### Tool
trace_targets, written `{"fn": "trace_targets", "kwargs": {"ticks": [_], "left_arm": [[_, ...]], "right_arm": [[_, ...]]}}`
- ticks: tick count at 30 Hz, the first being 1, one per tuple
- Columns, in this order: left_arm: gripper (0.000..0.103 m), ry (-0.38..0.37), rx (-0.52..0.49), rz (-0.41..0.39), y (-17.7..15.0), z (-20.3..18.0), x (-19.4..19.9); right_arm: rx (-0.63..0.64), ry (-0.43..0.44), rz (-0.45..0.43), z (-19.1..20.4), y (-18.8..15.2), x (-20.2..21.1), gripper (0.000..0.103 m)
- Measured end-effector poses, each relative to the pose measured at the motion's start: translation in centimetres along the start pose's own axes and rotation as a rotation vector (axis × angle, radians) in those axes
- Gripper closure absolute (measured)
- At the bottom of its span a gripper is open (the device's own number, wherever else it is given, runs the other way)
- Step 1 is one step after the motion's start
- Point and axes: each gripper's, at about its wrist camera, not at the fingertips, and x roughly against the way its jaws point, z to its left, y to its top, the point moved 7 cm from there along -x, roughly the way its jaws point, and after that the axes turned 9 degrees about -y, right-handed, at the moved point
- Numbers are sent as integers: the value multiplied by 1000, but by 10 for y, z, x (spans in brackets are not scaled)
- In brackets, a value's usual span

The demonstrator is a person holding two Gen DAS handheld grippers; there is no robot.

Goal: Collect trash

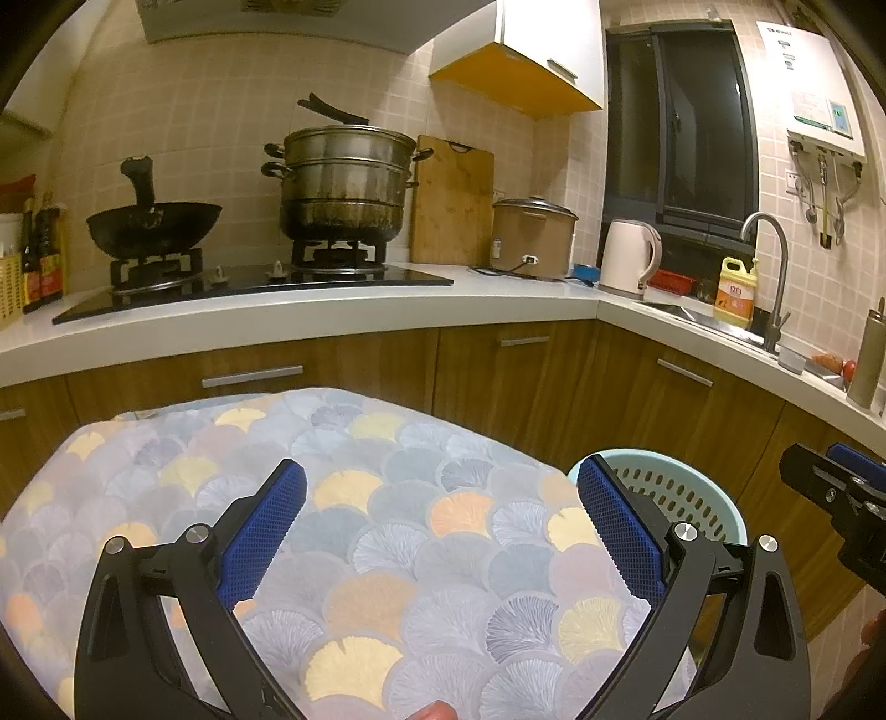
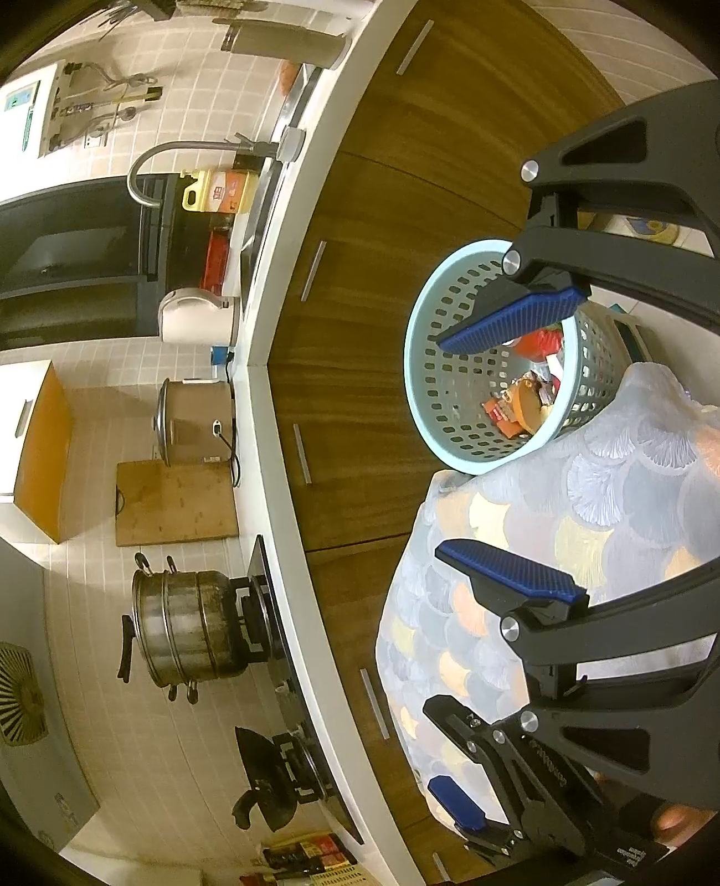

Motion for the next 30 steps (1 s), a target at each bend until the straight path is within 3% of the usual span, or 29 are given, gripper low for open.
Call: {"fn": "trace_targets", "kwargs": {"ticks": [7, 12, 18, 26, 30], "left_arm": [[8, 7, 52, 44, -8, 19, 4], [8, 72, 73, 23, -8, 42, 10], [8, 146, -34, 14, -6, 29, 11], [8, 110, -19, 35, -9, 23, 10], [7, 126, 1, 27, -9, 28, 11]], "right_arm": [[34, 30, 9, 20, 2, -3, 34], [45, 56, 15, 35, 0, -5, 34], [47, 57, 21, 36, 1, -8, 34], [50, 49, 24, 34, -2, -8, 34], [47, 50, 28, 34, -3, -9, 34]]}}
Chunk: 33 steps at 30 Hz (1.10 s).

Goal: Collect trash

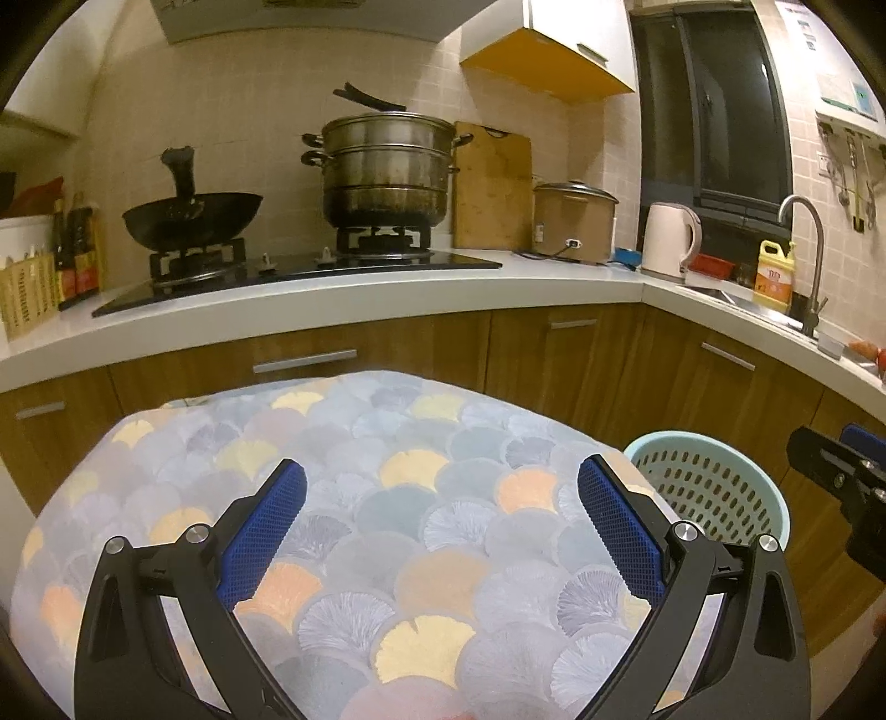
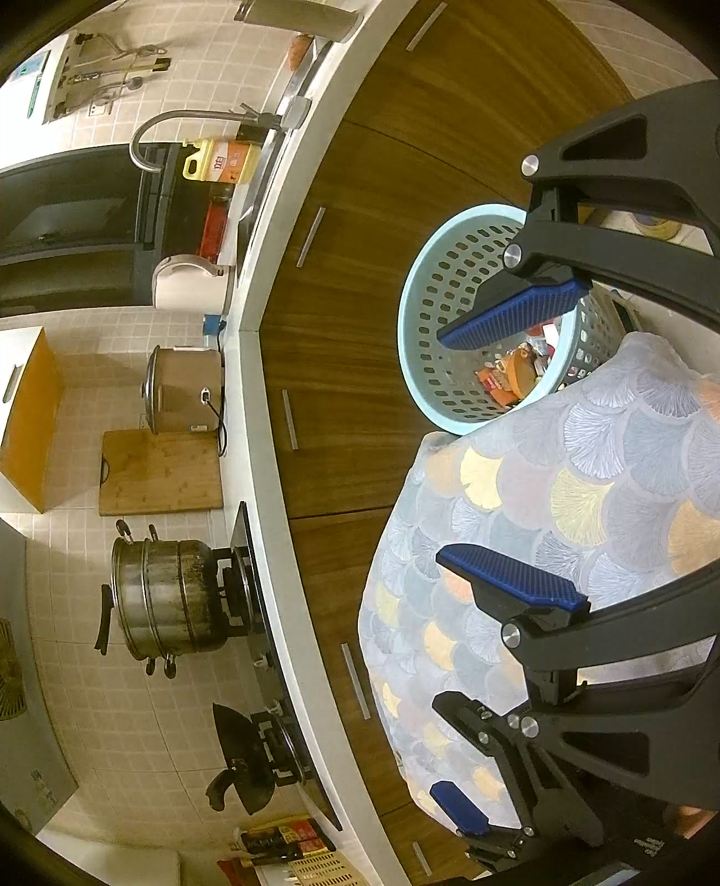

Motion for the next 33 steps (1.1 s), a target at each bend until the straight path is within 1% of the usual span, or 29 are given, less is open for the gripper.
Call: {"fn": "trace_targets", "kwargs": {"ticks": [2, 4, 5, 7, 8, 10, 14, 21, 28, 33], "left_arm": [[7, 28, -8, -22, 0, 1, 3], [7, 30, -20, -19, 0, -1, 3], [7, 26, -20, -10, -1, -2, 2], [7, 7, -9, 39, -4, -2, -4], [7, 8, -9, 45, -5, -2, -5], [7, 30, -17, 32, -4, -1, -3], [7, 37, -30, 25, -4, -3, -1], [7, 20, -26, 32, -5, -4, -2], [7, 19, -44, 11, -4, -9, 2], [7, 11, -45, 12, -4, -11, 2]], "right_arm": [[-1, -2, 2, 0, -1, 0, 34], [1, -7, 1, -1, -1, 0, 34], [0, -8, 1, -2, -1, 0, 34], [-5, -12, 0, -4, -1, 1, 34], [-6, -15, 0, -4, -1, 0, 34], [-13, -21, 1, -7, -2, 0, 34], [-22, -31, 6, -12, -3, -2, 34], [-30, -42, 3, -15, -4, -2, 34], [-30, -50, -3, -16, -4, -1, 30], [-32, -53, -5, -16, -4, 0, 30]]}}
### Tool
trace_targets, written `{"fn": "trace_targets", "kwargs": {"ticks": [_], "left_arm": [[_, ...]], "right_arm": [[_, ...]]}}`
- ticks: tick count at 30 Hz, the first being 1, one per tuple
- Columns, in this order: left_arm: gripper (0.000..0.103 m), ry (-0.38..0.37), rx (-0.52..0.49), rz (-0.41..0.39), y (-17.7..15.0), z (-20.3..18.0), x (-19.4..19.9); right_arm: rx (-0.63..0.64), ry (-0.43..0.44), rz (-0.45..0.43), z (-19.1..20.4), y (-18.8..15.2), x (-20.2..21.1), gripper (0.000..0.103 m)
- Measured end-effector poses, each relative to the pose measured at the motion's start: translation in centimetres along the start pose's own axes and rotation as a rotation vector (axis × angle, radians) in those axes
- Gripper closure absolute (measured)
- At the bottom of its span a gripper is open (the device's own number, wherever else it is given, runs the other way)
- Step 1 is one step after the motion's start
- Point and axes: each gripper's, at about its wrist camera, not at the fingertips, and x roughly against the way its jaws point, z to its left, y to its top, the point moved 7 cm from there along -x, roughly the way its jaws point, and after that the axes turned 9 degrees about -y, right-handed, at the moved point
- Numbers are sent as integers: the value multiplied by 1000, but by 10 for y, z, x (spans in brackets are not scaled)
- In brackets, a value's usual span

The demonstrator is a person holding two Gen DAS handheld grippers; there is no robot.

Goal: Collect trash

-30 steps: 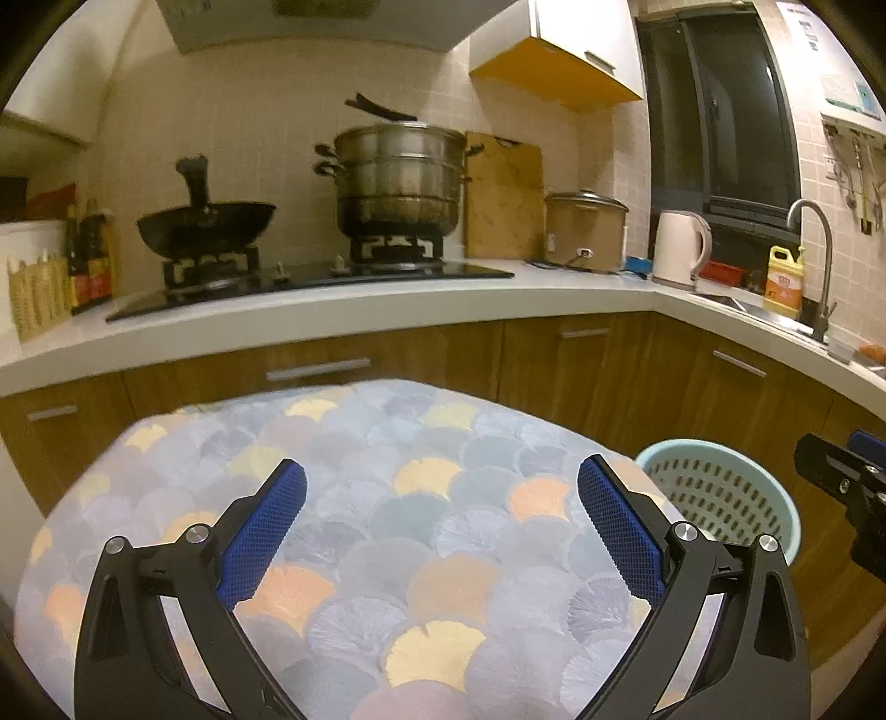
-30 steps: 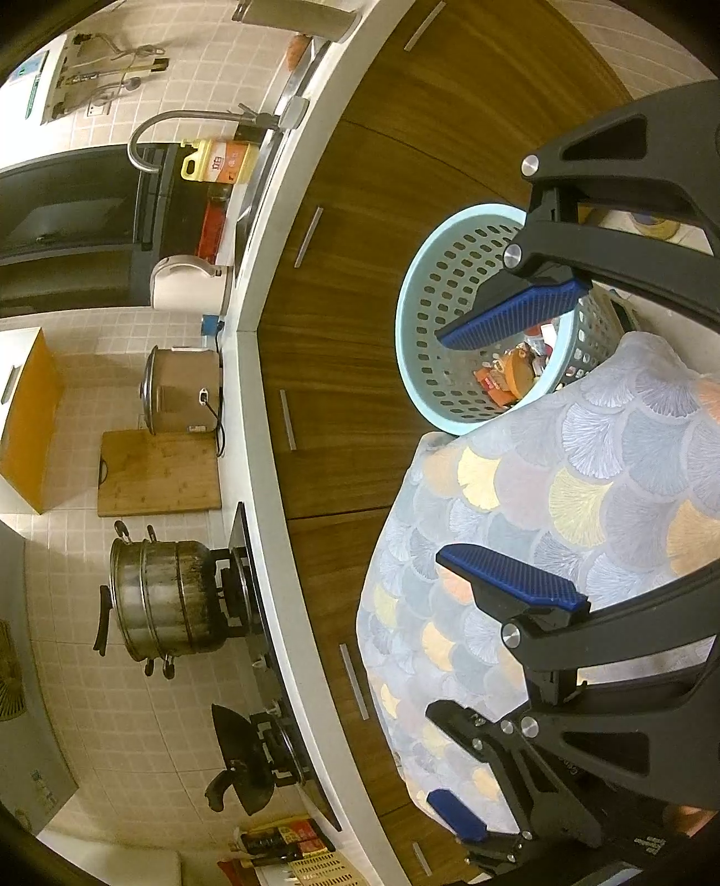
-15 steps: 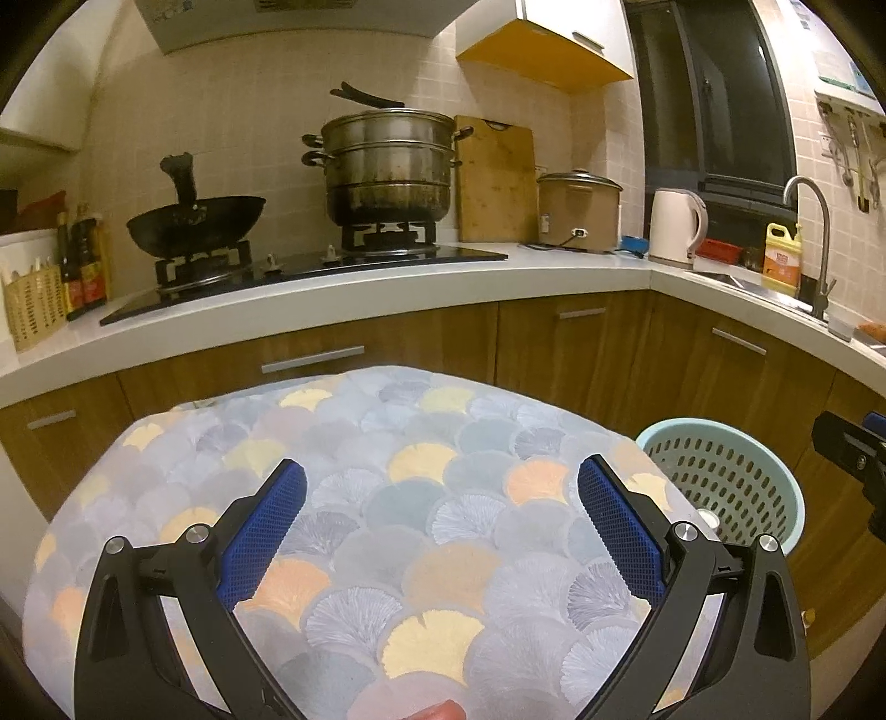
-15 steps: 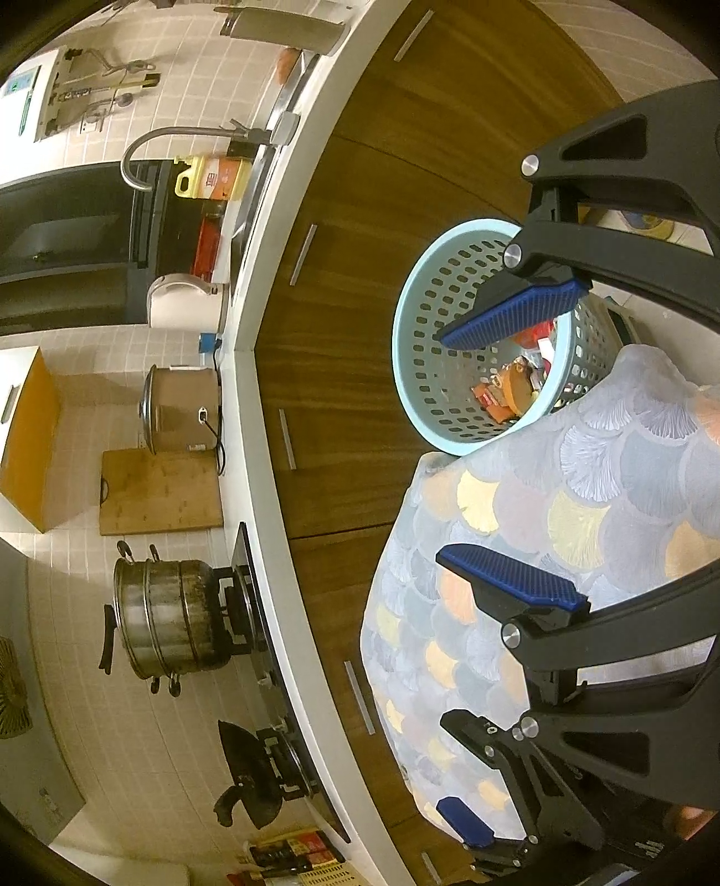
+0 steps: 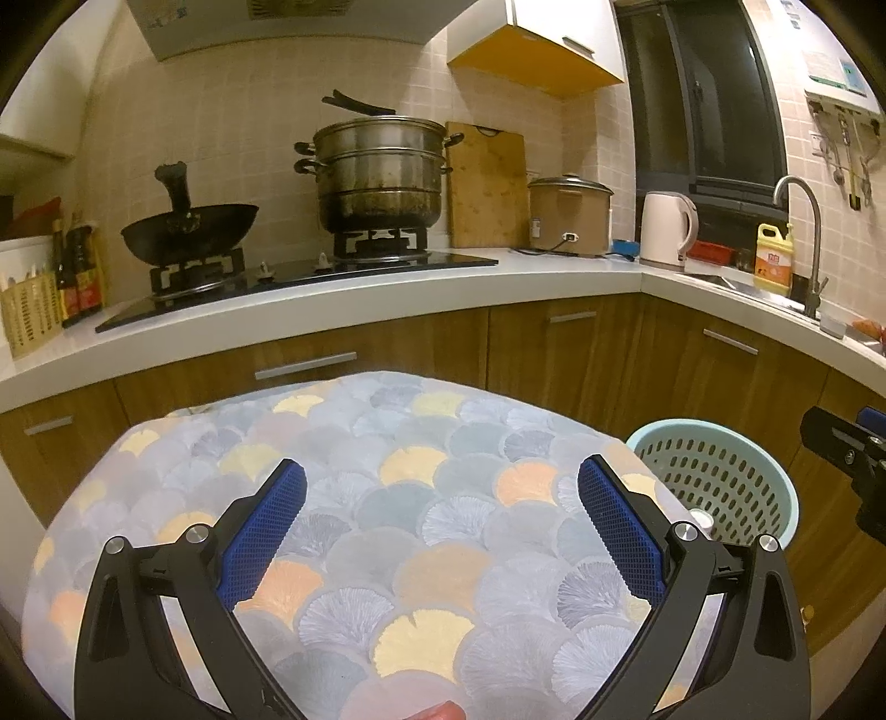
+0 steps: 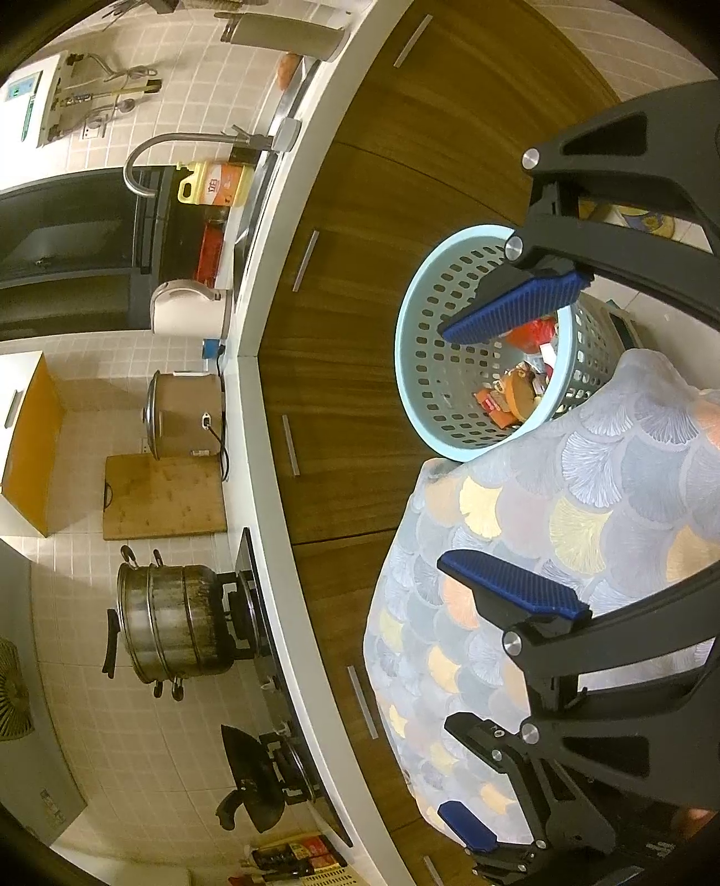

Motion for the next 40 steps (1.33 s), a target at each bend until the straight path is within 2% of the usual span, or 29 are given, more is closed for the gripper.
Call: {"fn": "trace_targets", "kwargs": {"ticks": [25, 30, 34, 40], "left_arm": [[7, 4, -1, 2, 0, -2, 0], [7, 24, -11, -32, 2, 0, 5], [7, -12, -9, 2, 1, -3, 1], [7, 0, -16, 4, -1, -3, 1]], "right_arm": [[-1, 0, 6, 1, -1, -1, 30], [-2, -1, 5, 0, -2, -1, 30], [-5, -4, 6, -1, -4, -2, 30], [-8, -7, 4, -2, -5, -3, 30]]}}
